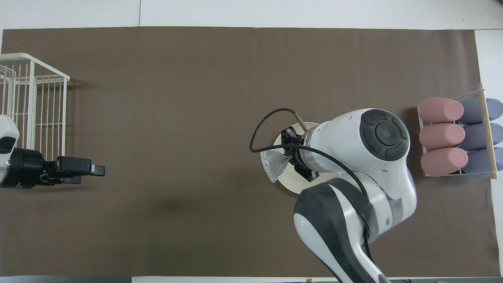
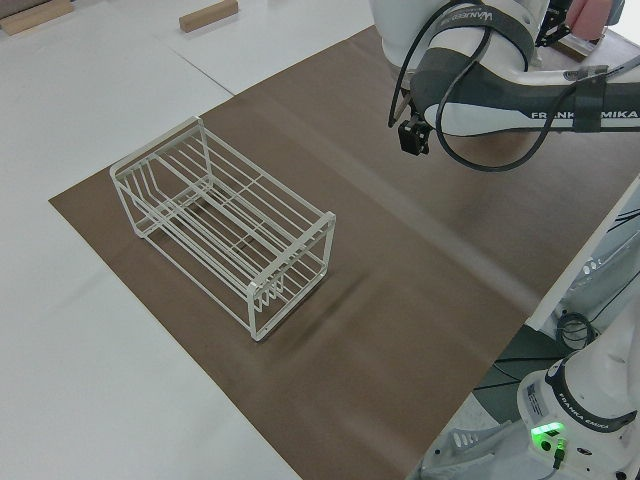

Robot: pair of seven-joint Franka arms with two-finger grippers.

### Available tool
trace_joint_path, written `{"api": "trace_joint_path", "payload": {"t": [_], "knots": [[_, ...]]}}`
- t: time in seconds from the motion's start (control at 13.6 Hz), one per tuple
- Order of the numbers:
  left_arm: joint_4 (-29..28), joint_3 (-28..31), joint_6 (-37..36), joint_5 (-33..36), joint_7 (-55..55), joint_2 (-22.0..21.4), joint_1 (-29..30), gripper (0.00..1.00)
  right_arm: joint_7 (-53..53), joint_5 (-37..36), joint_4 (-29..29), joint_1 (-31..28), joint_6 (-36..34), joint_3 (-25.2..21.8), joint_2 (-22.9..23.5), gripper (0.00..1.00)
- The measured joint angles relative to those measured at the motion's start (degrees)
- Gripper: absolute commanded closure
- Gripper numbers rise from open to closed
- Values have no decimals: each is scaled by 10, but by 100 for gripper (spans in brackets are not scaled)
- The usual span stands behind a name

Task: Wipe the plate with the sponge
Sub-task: 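Rub the scrubber around the plate surface with the right gripper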

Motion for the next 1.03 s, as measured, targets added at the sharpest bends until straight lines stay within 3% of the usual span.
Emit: {"api": "trace_joint_path", "payload": {"t": [0.15, 0.29, 0.66, 1.03], "knots": [[0, -1, 1, -4, -3, 0, 0, 0, 43, -12, 34, 0, -73, 0, -36, 100], [2, 0, 0, -57, -6, 0, 1, 0, 90, -44, 50, 1, -106, 3, -51, 100], [3, -1, -15, -215, -14, 1, 0, 0, 167, -53, 77, 41, -113, 10, -40, 100], [-18, -7, -41, -345, -20, -4, -28, 0, 178, -53, 82, 43, -113, 10, -35, 100]]}}
